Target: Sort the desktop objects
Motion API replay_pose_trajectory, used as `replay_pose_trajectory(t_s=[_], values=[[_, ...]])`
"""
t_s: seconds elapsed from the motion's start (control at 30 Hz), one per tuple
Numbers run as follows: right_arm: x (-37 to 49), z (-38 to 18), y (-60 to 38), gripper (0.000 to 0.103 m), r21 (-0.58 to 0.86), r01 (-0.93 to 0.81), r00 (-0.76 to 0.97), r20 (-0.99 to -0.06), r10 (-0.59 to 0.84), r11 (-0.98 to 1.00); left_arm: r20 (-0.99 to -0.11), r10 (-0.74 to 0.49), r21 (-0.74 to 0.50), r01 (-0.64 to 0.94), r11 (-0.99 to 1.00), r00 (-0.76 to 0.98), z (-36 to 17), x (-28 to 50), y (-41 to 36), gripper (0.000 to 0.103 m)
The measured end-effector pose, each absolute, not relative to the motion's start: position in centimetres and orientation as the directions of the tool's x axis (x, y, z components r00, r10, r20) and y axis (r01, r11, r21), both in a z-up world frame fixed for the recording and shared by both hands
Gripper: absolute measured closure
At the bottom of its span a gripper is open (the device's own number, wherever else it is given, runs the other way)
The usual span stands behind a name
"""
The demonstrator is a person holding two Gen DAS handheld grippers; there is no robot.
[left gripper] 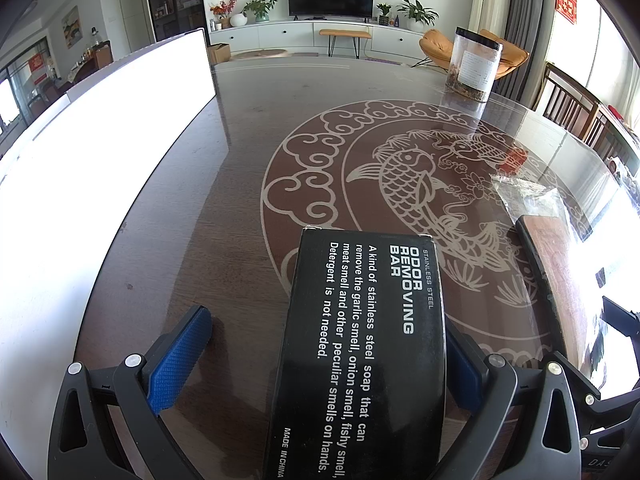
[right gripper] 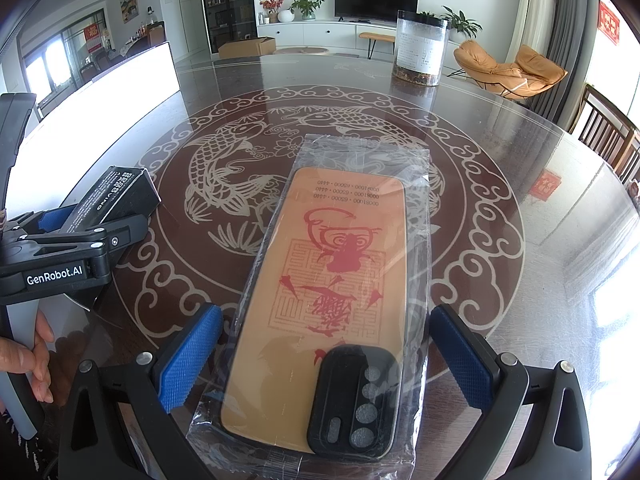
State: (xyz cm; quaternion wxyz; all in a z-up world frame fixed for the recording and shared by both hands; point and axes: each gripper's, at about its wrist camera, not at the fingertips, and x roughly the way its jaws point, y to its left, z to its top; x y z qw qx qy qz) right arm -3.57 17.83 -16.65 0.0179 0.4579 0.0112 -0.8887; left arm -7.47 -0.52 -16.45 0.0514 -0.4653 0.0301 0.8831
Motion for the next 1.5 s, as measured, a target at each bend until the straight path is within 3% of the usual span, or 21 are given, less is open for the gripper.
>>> replay_pose_trajectory(t_s=[1.5], values=[[-3.55, -16.61, 17.86, 0.0, -0.004, 0.042, -0.58, -0.814, -0.021, -0.999, -0.824, 0.056, 0.007, -0.109, -0.994, -0.564, -16.71, -7.94, -0.03, 0.0]])
